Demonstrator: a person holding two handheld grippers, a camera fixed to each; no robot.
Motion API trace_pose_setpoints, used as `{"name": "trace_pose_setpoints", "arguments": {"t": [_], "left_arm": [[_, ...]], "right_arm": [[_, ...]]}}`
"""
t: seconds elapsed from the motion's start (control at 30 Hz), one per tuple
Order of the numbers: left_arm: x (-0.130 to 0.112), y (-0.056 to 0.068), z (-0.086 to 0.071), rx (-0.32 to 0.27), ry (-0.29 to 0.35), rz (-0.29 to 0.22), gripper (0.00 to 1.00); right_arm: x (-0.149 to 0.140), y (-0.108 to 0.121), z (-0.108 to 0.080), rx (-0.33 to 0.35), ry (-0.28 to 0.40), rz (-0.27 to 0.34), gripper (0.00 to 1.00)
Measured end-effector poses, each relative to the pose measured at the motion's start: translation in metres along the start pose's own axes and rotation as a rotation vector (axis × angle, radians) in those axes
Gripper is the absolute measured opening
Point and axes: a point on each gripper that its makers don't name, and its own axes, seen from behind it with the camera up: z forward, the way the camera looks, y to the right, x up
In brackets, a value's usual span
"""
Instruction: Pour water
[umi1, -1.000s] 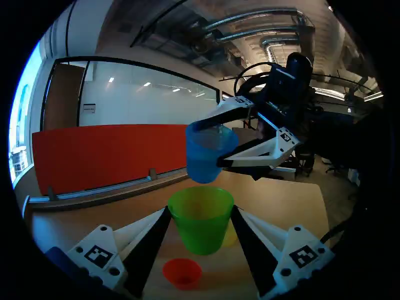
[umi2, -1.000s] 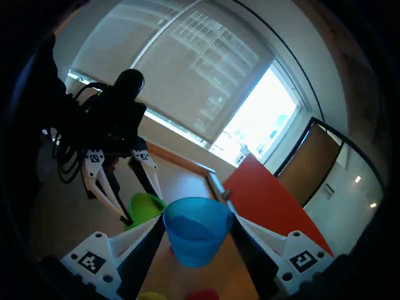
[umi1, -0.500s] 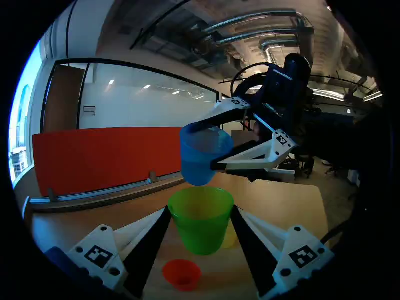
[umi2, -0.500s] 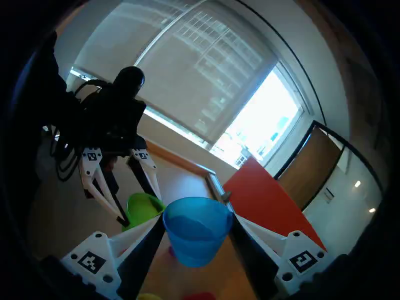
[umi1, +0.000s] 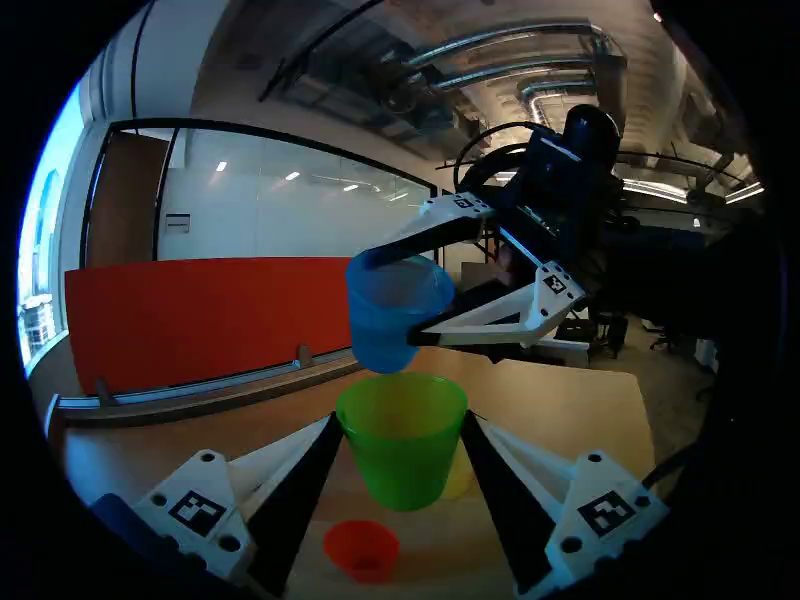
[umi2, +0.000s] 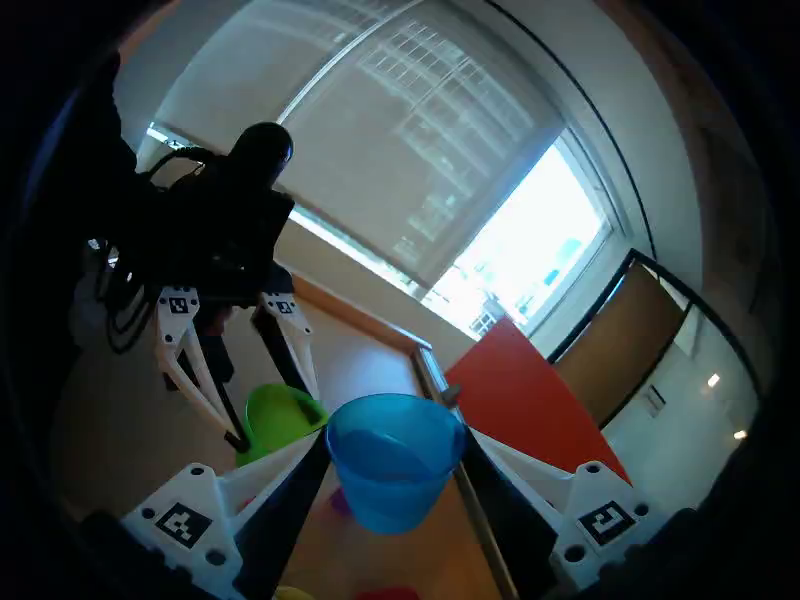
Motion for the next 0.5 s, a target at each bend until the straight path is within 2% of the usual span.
{"name": "trace_pose_setpoints", "arguments": {"t": [0.5], "left_arm": [[0.0013,0.0008,-0.0007,-0.001,0.01,-0.001,0.86]], "right_arm": [[0.0052,0.0043,0.0033,-0.001,-0.009,-0.061,0.92]]}}
